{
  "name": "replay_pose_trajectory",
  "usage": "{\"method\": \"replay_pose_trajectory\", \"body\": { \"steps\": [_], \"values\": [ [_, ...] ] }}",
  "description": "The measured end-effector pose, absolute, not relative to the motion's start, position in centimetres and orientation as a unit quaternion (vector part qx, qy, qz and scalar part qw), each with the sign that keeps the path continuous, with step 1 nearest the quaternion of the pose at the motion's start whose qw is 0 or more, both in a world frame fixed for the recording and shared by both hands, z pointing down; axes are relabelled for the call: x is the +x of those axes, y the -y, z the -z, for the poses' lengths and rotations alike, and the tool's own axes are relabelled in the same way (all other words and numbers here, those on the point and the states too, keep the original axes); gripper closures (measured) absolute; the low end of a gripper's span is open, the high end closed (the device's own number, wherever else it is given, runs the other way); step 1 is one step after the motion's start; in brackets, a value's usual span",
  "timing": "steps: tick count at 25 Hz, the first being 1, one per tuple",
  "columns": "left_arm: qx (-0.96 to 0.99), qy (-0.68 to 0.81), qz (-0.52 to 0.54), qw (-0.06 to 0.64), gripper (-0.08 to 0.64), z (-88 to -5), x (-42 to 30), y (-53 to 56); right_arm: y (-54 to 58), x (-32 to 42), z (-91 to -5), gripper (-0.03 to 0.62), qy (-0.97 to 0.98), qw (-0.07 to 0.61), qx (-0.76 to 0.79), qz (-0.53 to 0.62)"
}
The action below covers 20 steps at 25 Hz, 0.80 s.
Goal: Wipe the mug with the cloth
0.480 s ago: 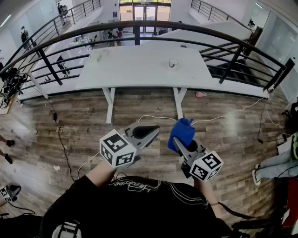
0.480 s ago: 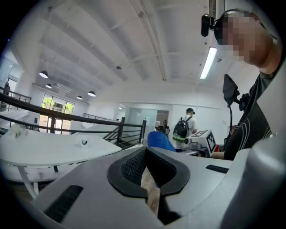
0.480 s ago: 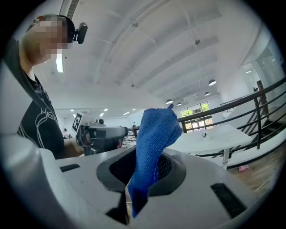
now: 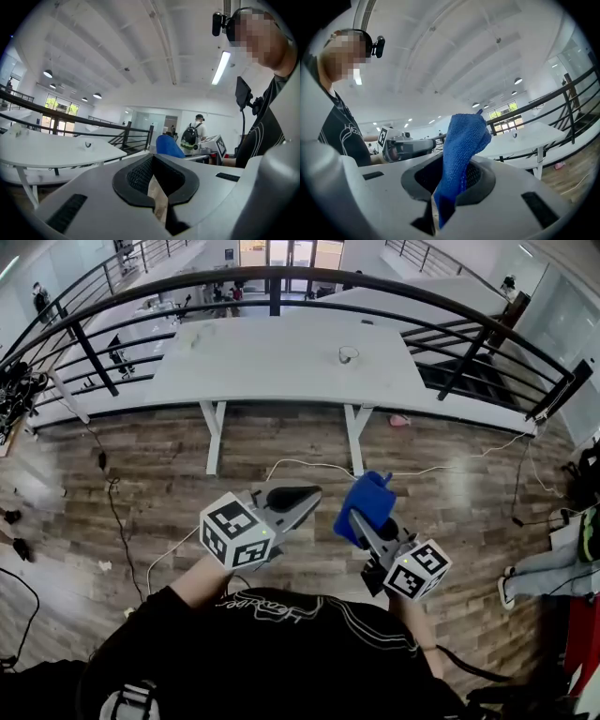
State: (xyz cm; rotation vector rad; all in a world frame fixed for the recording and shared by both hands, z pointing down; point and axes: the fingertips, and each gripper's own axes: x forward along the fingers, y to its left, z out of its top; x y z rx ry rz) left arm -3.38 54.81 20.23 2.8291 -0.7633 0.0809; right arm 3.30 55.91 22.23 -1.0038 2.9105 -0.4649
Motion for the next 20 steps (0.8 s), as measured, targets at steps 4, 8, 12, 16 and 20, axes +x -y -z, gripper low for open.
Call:
{"method": "replay_pose_trajectory", "body": {
  "steps": [4,8,12,16,20],
  "values": [
    [0.959,0.259,-0.029,0.113,0.554,-20.6,-3.3,-54.5,-55.6,3.4,-22.6,0.538,-0.933,0.016,-0.320,0.162],
    [0.958,0.261,-0.027,0.121,0.554,-20.8,-3.6,-54.2,-55.6,3.7,-22.6,0.538,-0.932,0.015,-0.321,0.169],
    [0.957,0.261,-0.025,0.125,0.554,-21.2,-3.7,-54.0,-55.3,4.1,-23.0,0.538,-0.927,0.018,-0.327,0.181],
    [0.953,0.270,-0.027,0.136,0.554,-22.0,-4.2,-52.6,-54.0,4.1,-23.8,0.538,-0.926,0.016,-0.324,0.193],
    [0.949,0.278,-0.027,0.147,0.554,-22.7,-4.7,-48.7,-50.1,4.1,-24.5,0.538,-0.926,0.016,-0.320,0.200]
  ]
}}
